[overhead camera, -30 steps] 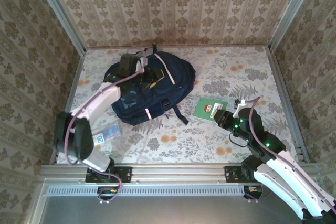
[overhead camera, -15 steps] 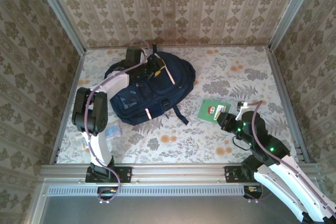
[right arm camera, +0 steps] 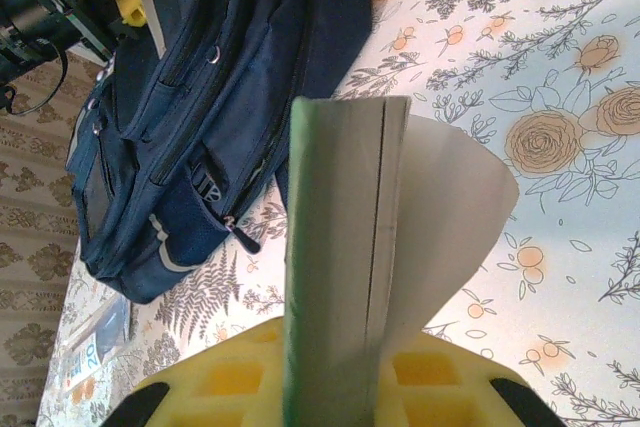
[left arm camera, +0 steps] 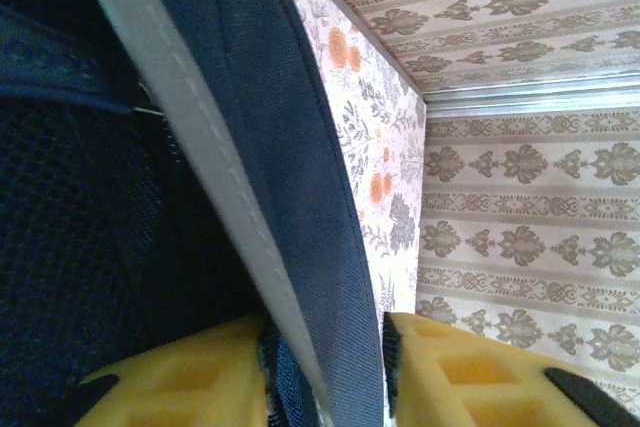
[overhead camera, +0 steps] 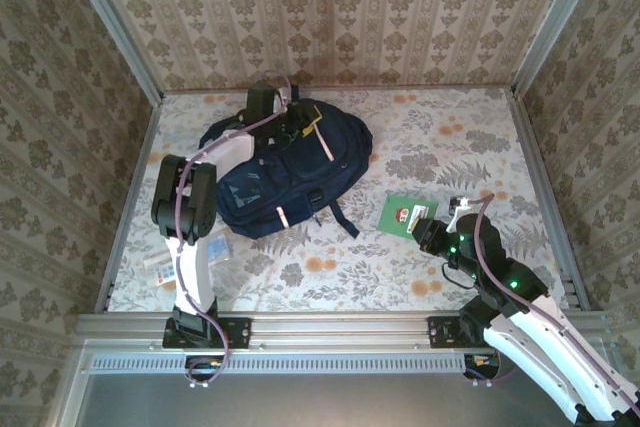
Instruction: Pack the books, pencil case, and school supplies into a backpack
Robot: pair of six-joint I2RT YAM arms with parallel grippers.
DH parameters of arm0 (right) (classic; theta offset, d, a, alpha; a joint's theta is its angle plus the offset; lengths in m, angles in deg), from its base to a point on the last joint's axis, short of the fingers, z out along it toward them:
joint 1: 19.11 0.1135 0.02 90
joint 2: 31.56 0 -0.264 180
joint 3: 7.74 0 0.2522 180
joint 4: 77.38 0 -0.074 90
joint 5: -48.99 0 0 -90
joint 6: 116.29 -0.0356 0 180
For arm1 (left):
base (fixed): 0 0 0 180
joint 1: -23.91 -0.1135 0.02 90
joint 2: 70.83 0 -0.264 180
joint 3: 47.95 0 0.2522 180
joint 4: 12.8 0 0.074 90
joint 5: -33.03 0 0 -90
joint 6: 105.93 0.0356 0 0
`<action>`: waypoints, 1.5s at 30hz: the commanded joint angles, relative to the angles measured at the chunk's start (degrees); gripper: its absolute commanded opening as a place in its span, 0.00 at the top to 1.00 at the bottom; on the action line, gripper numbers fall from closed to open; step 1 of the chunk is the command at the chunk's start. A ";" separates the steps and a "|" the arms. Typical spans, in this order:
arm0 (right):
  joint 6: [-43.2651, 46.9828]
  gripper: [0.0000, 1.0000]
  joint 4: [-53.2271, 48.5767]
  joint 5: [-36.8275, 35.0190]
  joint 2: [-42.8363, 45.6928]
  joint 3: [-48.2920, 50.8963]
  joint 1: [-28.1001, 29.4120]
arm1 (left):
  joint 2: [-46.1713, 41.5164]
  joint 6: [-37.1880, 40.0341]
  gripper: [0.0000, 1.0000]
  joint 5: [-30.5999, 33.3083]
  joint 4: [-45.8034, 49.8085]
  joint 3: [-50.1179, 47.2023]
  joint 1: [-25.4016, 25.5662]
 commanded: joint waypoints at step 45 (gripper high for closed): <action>0.40 1.00 23.74 20.54 -18.11 -10.45 -5.68 | -13.95 18.70 1.00 -37.81 29.20 26.52 2.63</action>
